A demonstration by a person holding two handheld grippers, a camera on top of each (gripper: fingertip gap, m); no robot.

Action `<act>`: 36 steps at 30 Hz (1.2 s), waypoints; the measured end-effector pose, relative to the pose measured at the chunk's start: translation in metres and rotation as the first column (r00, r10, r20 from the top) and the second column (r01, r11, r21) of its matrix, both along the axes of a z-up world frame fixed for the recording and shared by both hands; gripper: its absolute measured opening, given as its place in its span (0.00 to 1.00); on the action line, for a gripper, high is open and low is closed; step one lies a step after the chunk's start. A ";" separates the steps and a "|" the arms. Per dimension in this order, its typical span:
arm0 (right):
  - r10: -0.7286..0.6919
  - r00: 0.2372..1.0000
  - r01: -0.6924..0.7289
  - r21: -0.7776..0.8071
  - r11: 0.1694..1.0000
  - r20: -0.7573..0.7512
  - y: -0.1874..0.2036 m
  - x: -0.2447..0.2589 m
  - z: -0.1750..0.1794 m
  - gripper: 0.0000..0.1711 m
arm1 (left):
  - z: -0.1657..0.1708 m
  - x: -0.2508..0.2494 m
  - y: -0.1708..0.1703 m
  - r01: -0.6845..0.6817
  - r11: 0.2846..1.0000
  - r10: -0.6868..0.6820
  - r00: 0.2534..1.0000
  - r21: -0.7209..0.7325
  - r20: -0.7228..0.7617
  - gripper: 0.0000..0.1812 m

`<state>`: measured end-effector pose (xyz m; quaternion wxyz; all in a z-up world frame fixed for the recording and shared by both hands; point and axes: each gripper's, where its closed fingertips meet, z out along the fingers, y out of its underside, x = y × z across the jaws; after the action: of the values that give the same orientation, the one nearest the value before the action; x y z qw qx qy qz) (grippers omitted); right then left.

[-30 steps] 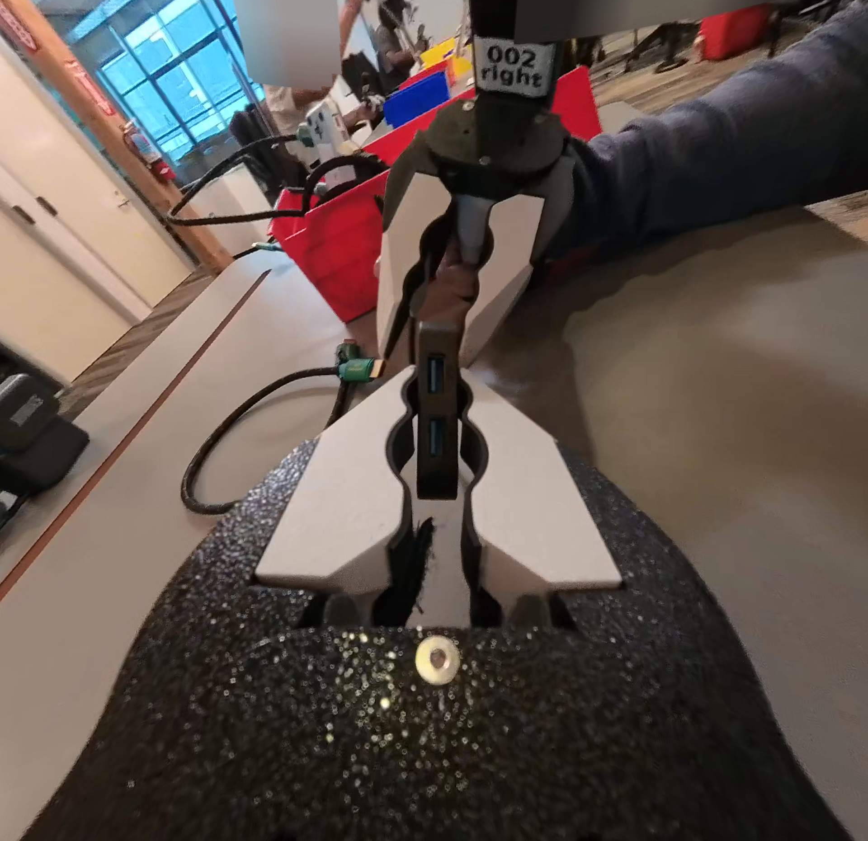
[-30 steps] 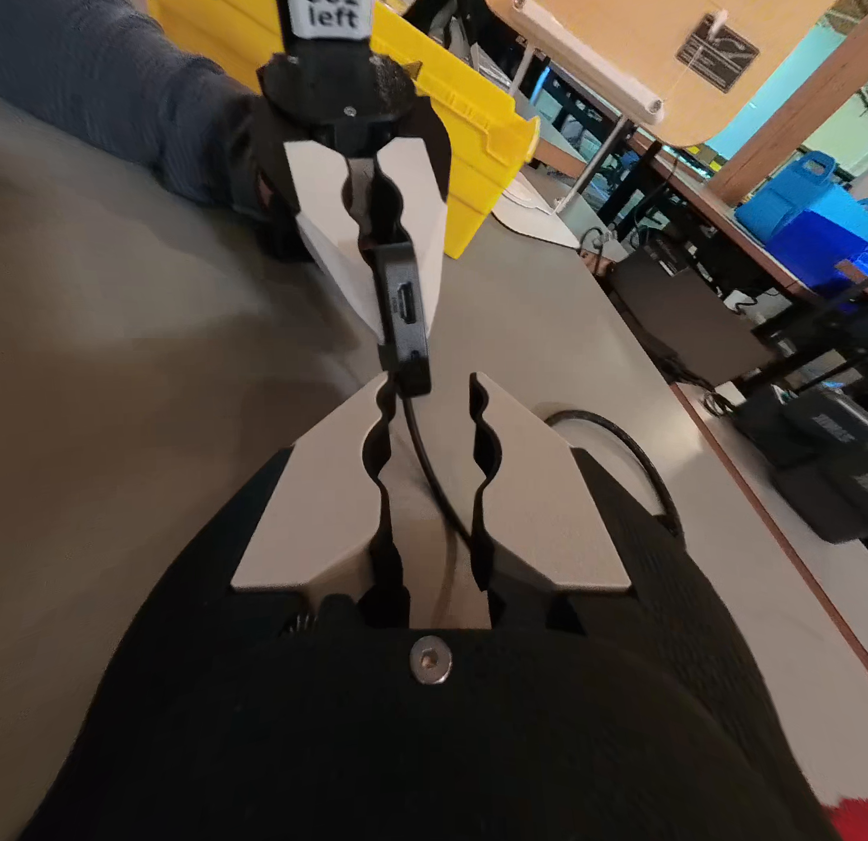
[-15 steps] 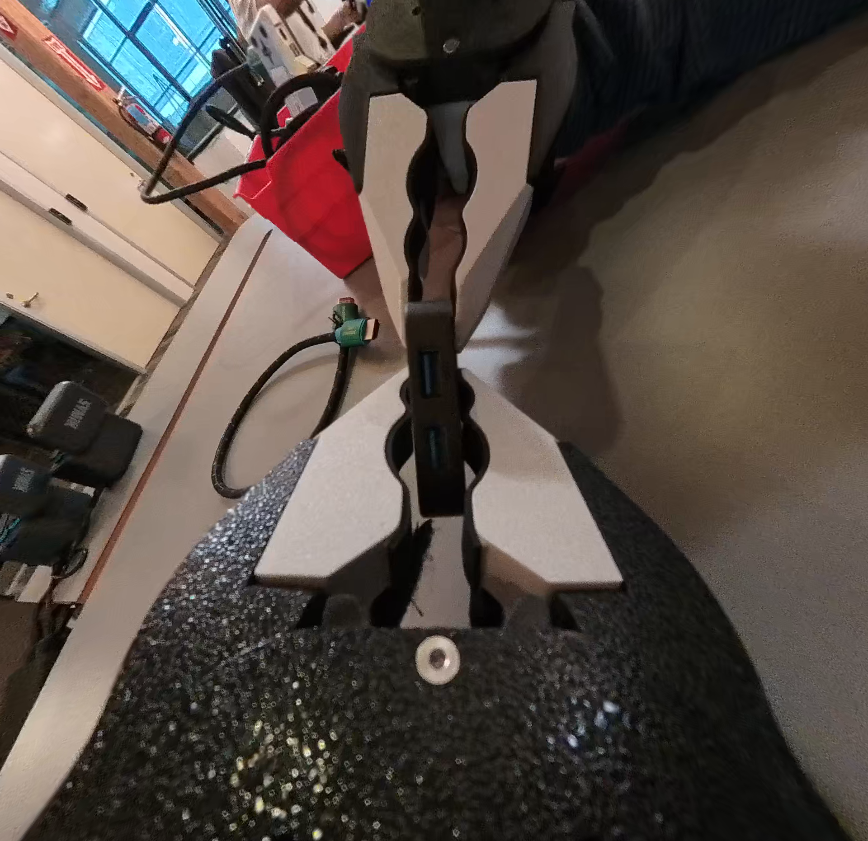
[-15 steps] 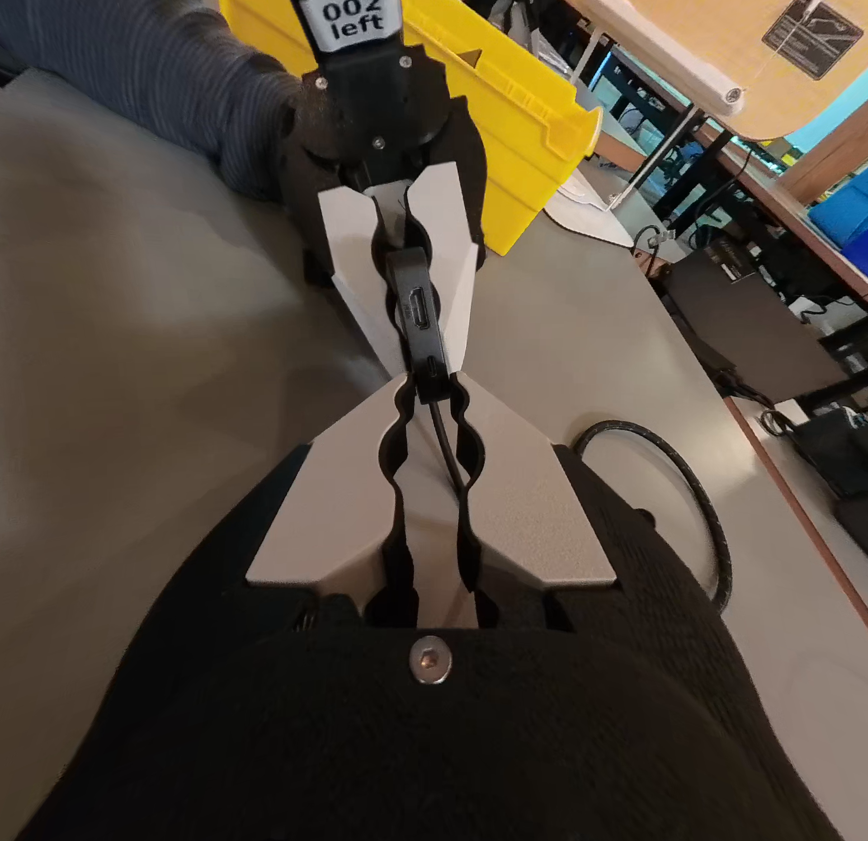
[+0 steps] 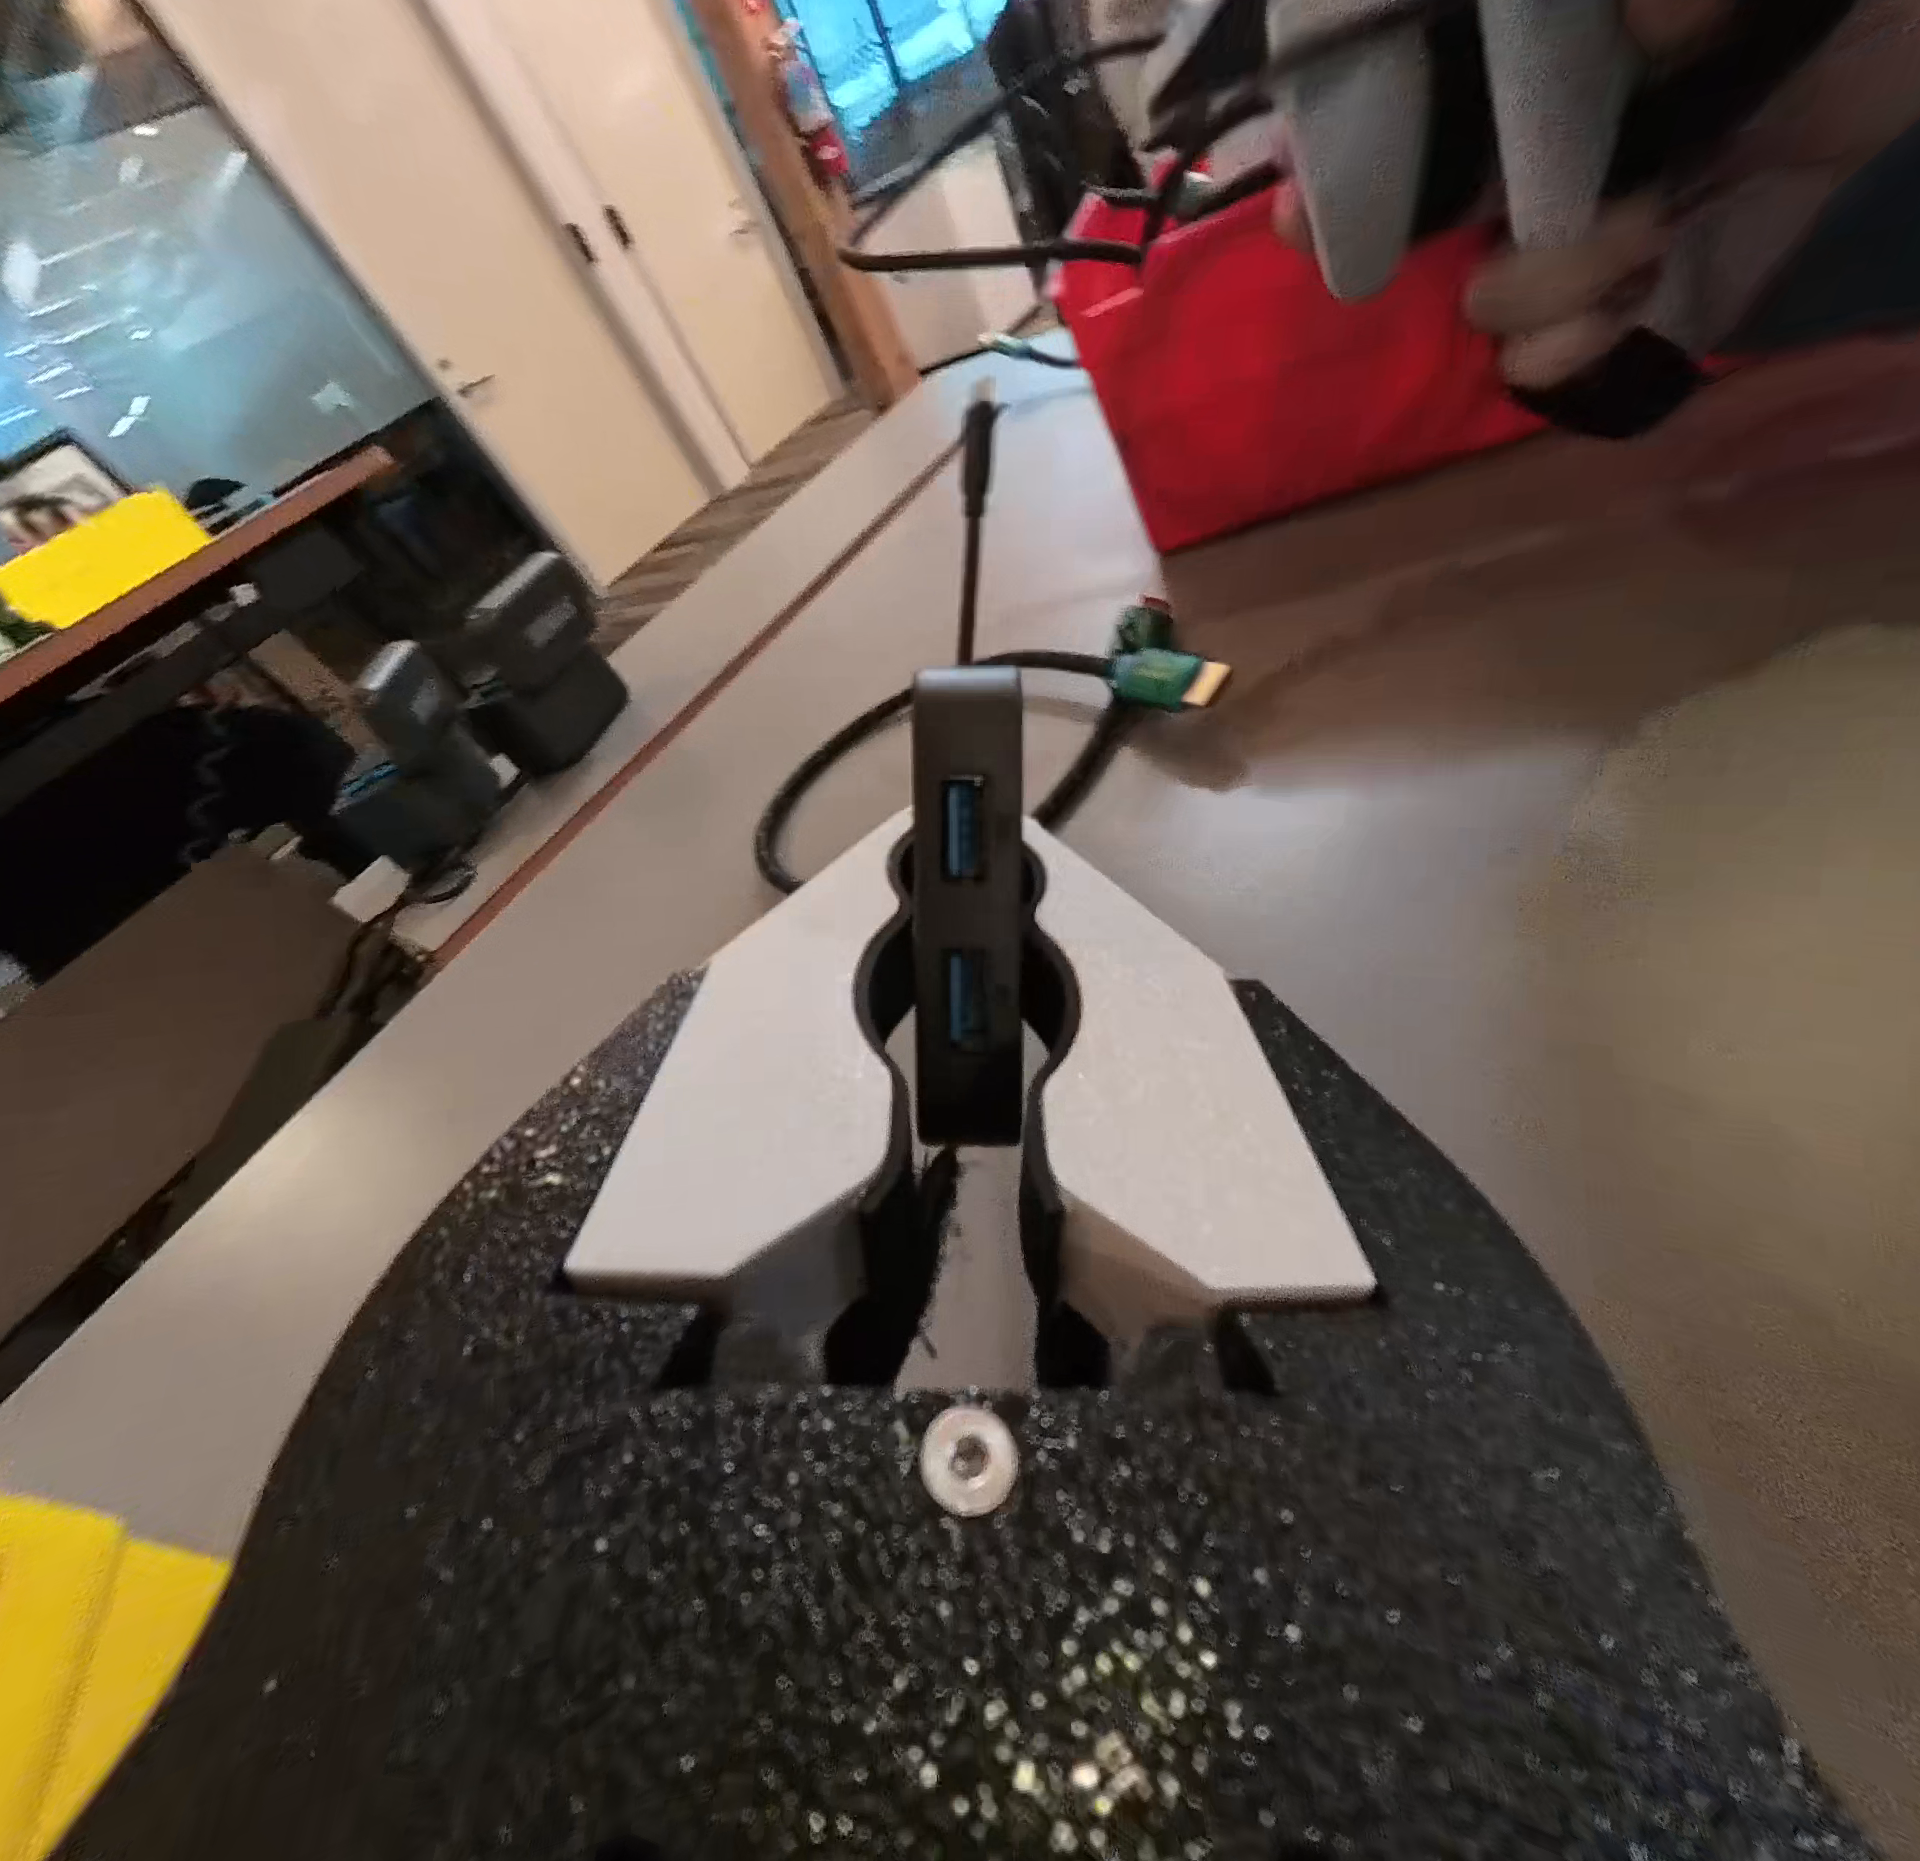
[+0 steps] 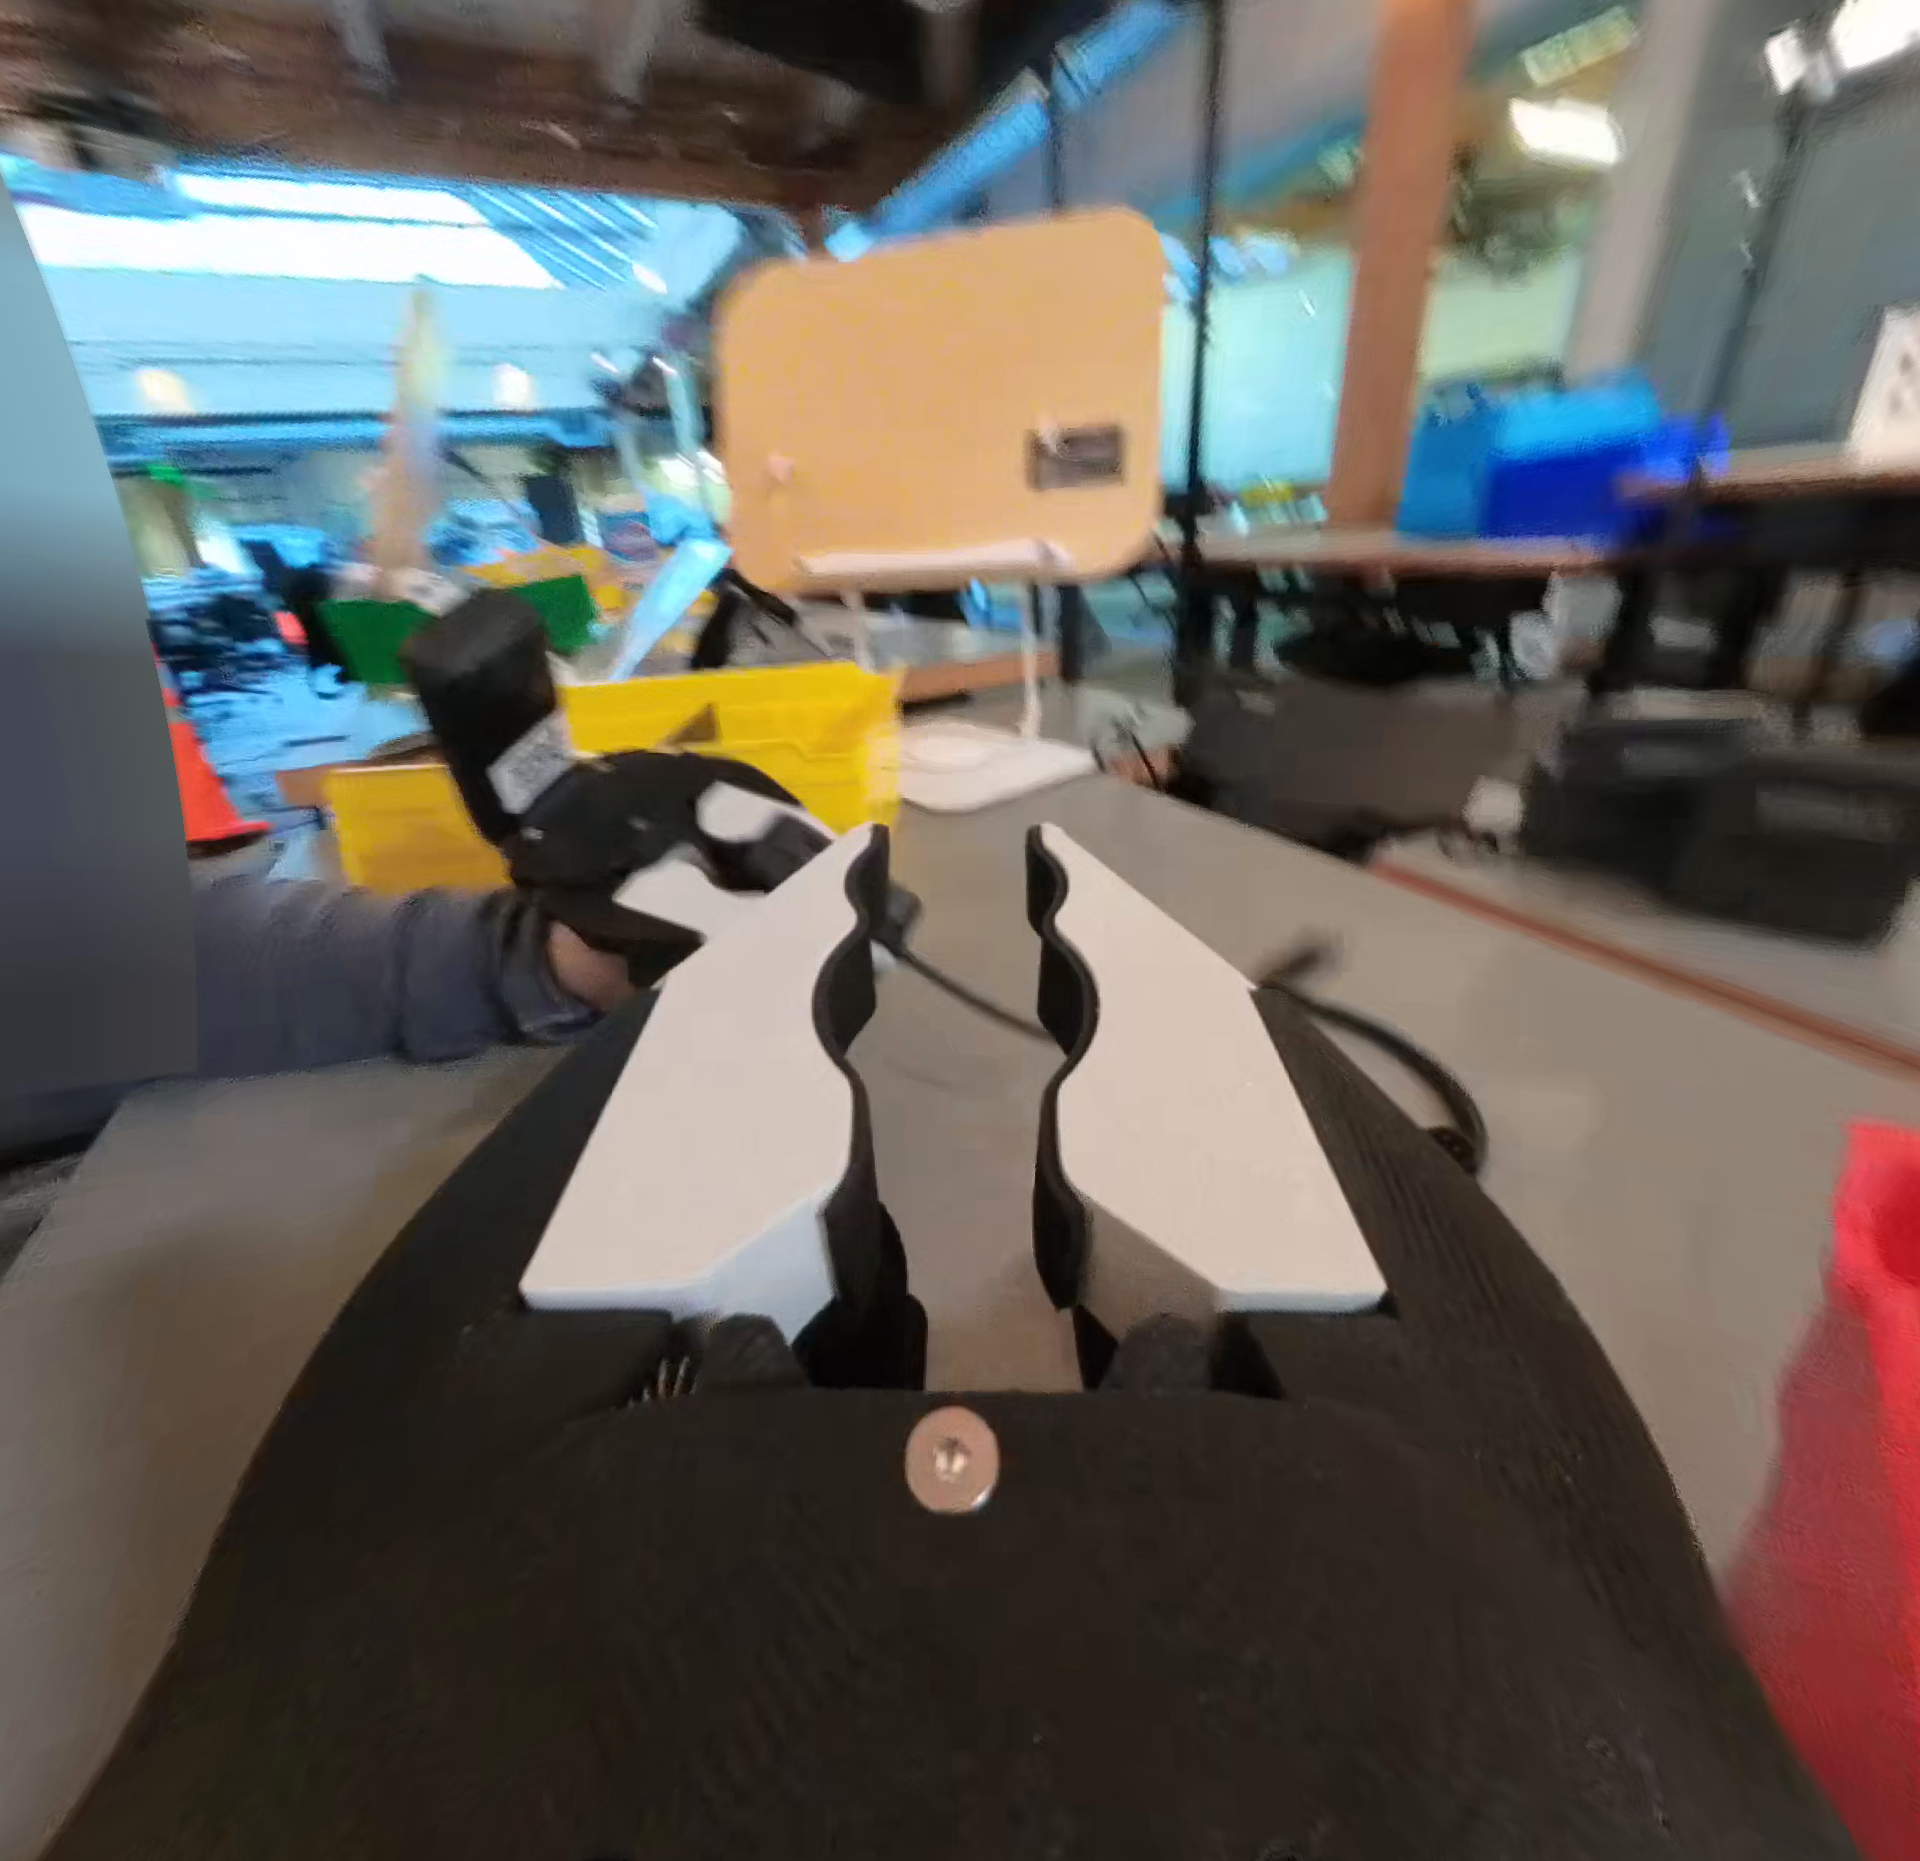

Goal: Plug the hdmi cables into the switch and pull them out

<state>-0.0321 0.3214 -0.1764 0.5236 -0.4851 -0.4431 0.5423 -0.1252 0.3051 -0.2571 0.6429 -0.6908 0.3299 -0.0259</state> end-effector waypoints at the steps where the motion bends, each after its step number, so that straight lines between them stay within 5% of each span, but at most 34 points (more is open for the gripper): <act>1: -0.044 0.996 0.048 -0.055 0.997 0.073 0.011 -0.001 -0.010 0.15 | 0.004 -0.005 0.001 -0.020 1.000 0.020 1.000 0.015 0.022 0.06; 7: -0.161 0.790 0.391 -0.284 0.876 0.591 0.043 -0.002 -0.085 0.24 | 0.014 -0.009 0.000 -0.046 0.996 0.045 0.999 0.082 0.023 0.06; 13: -0.083 0.732 0.545 -0.509 0.666 0.676 0.059 0.003 -0.117 0.29 | 0.012 0.000 -0.003 -0.011 0.994 0.015 0.999 0.107 -0.037 0.06; 17: 0.001 0.644 0.618 -0.521 0.589 0.765 0.059 0.009 -0.134 0.29 | 0.014 0.002 -0.004 -0.002 0.993 0.007 0.999 0.119 -0.040 0.06; 20: 0.105 0.651 0.608 -0.599 0.522 0.752 0.054 0.001 -0.134 0.28 | 0.015 0.002 -0.005 0.001 0.993 0.002 1.000 0.120 -0.029 0.06; 28: 0.256 0.588 0.644 -0.635 0.427 0.767 0.056 -0.007 -0.140 0.19 | 0.016 0.001 -0.007 0.006 0.993 -0.006 1.000 0.115 -0.004 0.06; 36: 0.322 0.573 0.603 -0.653 0.458 0.754 0.048 -0.007 -0.138 0.08 | 0.014 0.003 -0.007 0.020 0.994 -0.018 1.000 0.104 -0.015 0.06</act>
<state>-0.0394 0.3698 -0.3141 -0.0164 -0.9073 -0.2332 0.3495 -0.1219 0.2984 -0.2433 0.6754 -0.6533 0.3419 -0.0097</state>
